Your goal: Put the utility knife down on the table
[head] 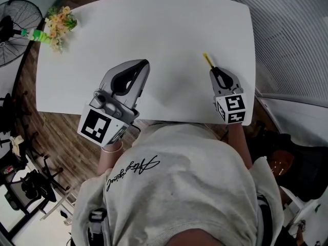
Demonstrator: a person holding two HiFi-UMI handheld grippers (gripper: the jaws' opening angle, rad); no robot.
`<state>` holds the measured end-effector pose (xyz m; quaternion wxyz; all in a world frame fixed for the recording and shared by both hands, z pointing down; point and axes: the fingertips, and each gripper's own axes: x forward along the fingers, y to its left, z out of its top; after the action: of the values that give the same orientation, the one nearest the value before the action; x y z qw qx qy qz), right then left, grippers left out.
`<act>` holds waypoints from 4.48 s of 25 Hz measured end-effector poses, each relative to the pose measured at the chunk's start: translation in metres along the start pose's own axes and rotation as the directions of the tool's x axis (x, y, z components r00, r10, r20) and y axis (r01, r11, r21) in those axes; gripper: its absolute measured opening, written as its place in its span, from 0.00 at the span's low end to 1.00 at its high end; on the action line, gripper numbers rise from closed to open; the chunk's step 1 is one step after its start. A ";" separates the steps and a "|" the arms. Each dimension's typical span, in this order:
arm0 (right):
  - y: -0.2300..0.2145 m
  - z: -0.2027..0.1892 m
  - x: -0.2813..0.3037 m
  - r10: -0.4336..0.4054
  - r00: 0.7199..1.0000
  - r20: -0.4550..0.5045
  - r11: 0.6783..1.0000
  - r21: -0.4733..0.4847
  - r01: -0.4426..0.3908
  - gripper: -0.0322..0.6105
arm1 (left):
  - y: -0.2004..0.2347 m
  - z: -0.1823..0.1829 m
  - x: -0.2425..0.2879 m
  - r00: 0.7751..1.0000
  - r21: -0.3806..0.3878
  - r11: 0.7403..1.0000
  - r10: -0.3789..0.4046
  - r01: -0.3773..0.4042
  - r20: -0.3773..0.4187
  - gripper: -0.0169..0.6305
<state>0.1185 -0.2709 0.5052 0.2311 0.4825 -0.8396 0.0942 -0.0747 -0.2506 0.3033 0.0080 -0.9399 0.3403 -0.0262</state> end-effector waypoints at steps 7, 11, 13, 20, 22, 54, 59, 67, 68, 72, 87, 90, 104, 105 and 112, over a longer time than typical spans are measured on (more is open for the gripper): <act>-0.003 -0.009 0.009 0.009 0.999 -0.050 1.000 -0.020 -0.010 0.16 | 0.002 0.000 -0.002 1.000 0.001 1.000 0.012 -0.012 0.001 0.02; -0.005 -0.012 0.011 0.012 0.997 -0.072 1.000 -0.024 -0.014 0.16 | 0.003 0.000 -0.004 1.000 0.002 1.000 0.017 -0.017 0.001 0.02; -0.005 -0.014 0.013 0.013 0.996 -0.083 1.000 -0.025 -0.015 0.16 | 0.003 0.000 -0.004 1.000 0.002 1.000 0.018 -0.018 0.001 0.02; -0.008 -0.021 0.018 0.015 0.992 -0.122 1.000 -0.018 -0.018 0.16 | 0.005 0.000 -0.005 1.000 -0.001 1.000 0.018 -0.018 0.001 0.02; -0.008 -0.024 0.019 0.017 0.991 -0.135 1.000 -0.015 -0.019 0.16 | 0.004 0.000 -0.005 1.000 -0.001 1.000 0.018 -0.018 0.000 0.02; -0.004 -0.038 0.032 0.049 0.960 -0.274 0.999 0.008 -0.049 0.16 | 0.006 0.002 -0.008 1.000 -0.006 1.000 0.021 -0.021 0.020 0.02; -0.005 -0.039 0.036 0.055 0.959 -0.278 0.998 0.036 -0.047 0.18 | 0.006 0.004 -0.007 0.999 -0.002 1.000 0.016 -0.016 0.028 0.02; 0.001 -0.037 0.035 0.096 0.958 -0.271 0.995 0.058 -0.084 0.29 | 0.003 0.009 -0.003 0.999 0.007 1.000 0.004 -0.004 0.034 0.02; 0.000 -0.037 0.034 0.092 0.959 -0.269 0.995 0.053 -0.080 0.29 | 0.001 0.009 -0.002 0.999 0.009 1.000 0.001 -0.001 0.034 0.02; -0.008 -0.034 0.028 0.065 0.966 -0.249 0.997 0.050 -0.055 0.32 | -0.002 0.011 0.003 0.999 0.013 1.000 -0.009 0.008 0.042 0.02; -0.010 0.050 -0.004 0.037 0.999 -0.006 0.999 0.021 -0.037 0.35 | -0.001 0.018 0.020 0.997 0.024 0.998 -0.052 0.051 0.056 0.02; -0.008 0.067 -0.013 0.033 0.998 0.048 0.999 0.010 -0.034 0.35 | -0.003 0.020 0.022 0.996 0.029 0.998 -0.061 0.059 0.057 0.02; -0.002 0.132 -0.048 0.026 0.968 0.250 1.000 -0.023 -0.020 0.34 | -0.005 0.030 0.021 0.994 0.047 0.996 -0.076 0.072 0.076 0.02; -0.002 0.135 -0.050 0.025 0.965 0.263 1.000 -0.023 -0.019 0.34 | -0.005 0.031 0.021 0.994 0.049 0.996 -0.076 0.072 0.077 0.02; -0.002 0.156 -0.066 0.023 0.940 0.341 0.999 -0.028 -0.015 0.34 | -0.007 0.034 0.020 0.993 0.060 0.996 -0.075 0.070 0.085 0.02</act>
<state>0.1019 -0.2811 0.3371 0.0871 0.4804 -0.8727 0.0007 -0.0533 -0.2580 0.2703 0.0485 -0.9514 0.3042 0.0051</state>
